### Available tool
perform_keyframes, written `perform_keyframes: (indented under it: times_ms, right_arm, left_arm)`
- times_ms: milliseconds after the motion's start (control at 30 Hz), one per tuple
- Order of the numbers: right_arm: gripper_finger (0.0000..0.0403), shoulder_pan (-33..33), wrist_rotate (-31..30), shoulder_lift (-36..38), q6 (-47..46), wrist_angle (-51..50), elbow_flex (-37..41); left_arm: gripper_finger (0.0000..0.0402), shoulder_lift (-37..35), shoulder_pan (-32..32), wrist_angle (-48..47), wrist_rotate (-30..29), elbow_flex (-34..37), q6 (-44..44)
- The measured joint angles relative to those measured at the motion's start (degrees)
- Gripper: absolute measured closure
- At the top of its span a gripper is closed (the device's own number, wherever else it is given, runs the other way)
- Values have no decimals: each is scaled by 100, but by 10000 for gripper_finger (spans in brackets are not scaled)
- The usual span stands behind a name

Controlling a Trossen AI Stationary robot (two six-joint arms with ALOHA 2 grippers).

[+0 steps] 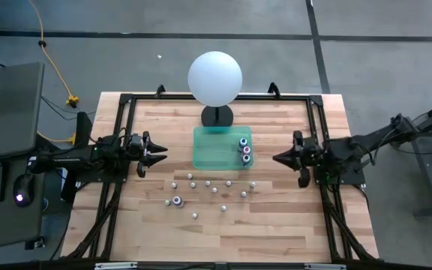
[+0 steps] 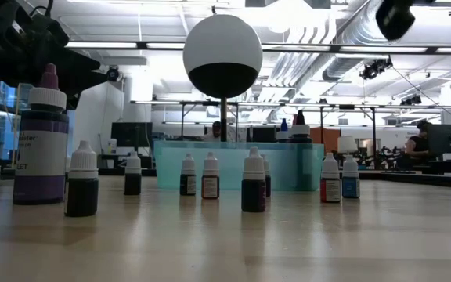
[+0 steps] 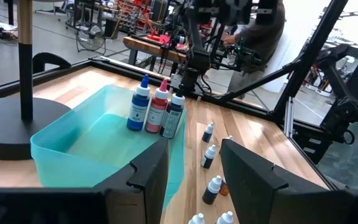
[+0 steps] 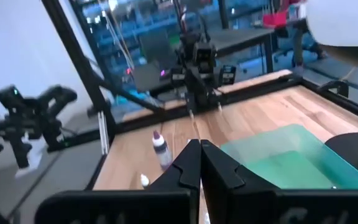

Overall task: Pick & Place food coloring
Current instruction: Put the large purple food coloring bottle into the bin

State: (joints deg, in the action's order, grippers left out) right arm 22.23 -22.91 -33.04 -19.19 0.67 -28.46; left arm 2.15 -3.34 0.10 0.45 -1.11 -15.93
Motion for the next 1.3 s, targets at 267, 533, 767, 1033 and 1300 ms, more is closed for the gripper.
perform_keyframes:
  times_ms: [267, 533, 767, 1033, 1300]
  right_arm:
    - [402, -74, -94, 363, 391, 2087, 1313]
    - [403, -809, 697, 437, 139, 3934, 2384]
    - [403, -1223, 1522, 622, 163, 3674, 2577]
    - [403, -1586, 1836, 804, 17, 3391, 2786]
    - [403, -1664, 2039, 840, 823, 2357, 2786]
  left_arm:
    - [255, -1, 0, 0, 0, -2, 0]
    - [255, 0, -1, 1, 0, -1, 0]
    - [255, 0, -2, 0, 0, -2, 0]
    - [255, 0, -1, 2, 0, -2, 0]
    - [255, 0, -1, 2, -1, -1, 0]
